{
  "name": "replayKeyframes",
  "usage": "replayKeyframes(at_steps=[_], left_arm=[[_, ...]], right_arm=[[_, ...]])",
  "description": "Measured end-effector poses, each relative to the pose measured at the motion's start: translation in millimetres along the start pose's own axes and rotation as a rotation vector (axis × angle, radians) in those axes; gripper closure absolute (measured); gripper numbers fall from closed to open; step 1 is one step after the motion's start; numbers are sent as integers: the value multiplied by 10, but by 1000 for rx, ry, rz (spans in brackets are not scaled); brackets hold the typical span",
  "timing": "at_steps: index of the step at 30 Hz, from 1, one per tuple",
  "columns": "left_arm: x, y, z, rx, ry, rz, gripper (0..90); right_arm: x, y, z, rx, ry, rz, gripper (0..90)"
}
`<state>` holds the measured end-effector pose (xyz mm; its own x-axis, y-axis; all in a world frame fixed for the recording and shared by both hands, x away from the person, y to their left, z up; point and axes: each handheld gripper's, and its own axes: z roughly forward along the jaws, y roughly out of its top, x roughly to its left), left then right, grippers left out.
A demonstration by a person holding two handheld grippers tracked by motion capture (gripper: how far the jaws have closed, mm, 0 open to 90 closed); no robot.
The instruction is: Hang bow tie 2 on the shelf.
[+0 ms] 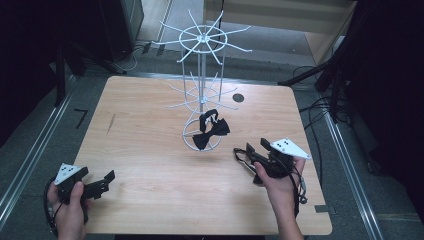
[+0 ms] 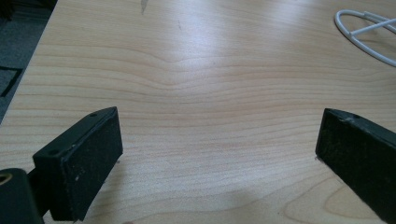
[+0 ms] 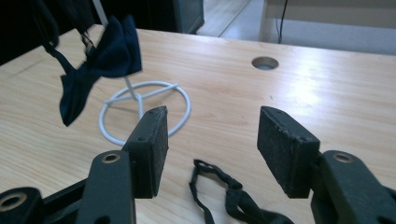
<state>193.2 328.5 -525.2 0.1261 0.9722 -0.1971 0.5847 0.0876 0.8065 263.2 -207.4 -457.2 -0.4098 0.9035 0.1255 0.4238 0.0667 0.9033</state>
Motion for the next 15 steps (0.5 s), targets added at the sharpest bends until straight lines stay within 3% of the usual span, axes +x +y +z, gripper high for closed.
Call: replayKeyframes(at_steps=[15], left_arm=[[-18,0,5,6,-2,4,10]], right_arm=[[-195,-376,114,131,-82,73,396]])
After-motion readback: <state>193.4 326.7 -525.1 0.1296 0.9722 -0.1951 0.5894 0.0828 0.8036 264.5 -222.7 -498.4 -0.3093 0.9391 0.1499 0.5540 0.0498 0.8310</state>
